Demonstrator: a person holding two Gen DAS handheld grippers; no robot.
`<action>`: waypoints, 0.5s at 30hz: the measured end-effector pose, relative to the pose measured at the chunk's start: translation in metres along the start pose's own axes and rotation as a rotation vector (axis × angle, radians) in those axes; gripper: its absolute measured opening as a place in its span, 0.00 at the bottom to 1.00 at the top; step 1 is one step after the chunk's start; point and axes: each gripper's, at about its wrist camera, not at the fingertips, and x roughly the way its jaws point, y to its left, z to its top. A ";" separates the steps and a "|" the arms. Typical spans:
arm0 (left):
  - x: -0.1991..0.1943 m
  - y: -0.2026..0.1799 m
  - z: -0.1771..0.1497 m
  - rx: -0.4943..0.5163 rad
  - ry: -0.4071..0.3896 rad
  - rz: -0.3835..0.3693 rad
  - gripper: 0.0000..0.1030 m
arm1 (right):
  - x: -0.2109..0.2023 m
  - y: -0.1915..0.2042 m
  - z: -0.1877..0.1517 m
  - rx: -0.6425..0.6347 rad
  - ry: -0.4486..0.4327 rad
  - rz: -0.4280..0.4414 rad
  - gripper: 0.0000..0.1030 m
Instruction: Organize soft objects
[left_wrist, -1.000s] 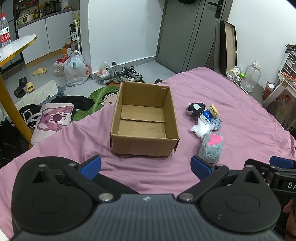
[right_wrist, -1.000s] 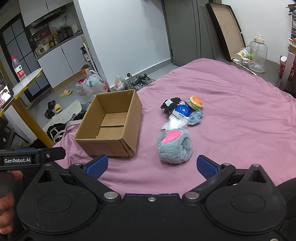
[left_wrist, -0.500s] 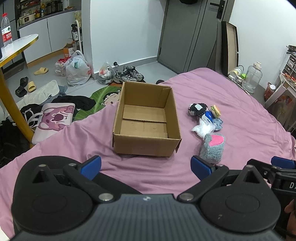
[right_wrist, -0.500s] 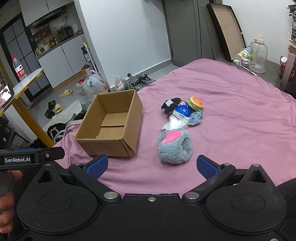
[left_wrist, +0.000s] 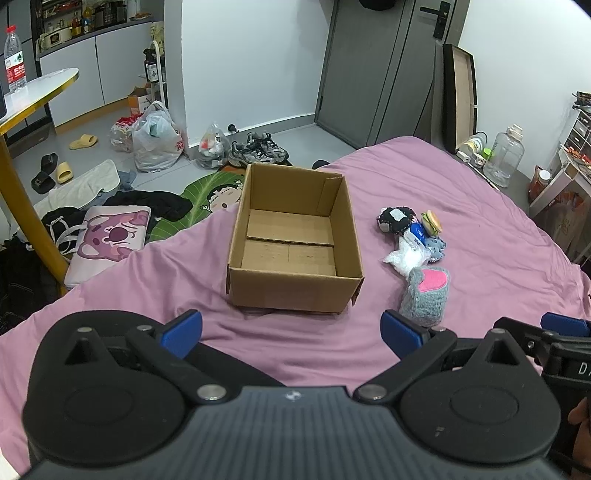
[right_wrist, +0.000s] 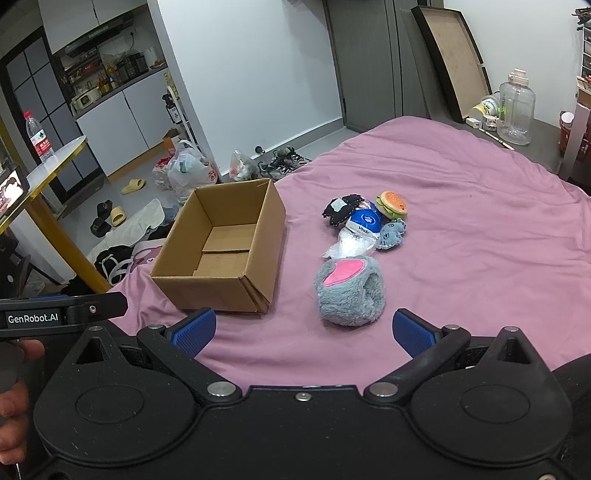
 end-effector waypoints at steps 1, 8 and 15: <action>0.000 0.001 0.000 -0.001 0.000 0.001 0.99 | 0.000 0.000 0.000 0.000 0.000 0.000 1.00; 0.000 0.001 0.000 0.000 -0.002 -0.002 0.99 | 0.000 0.000 0.000 -0.001 -0.001 0.000 1.00; -0.001 -0.001 0.001 -0.004 -0.007 -0.002 0.99 | -0.002 -0.004 0.002 0.020 -0.003 0.022 1.00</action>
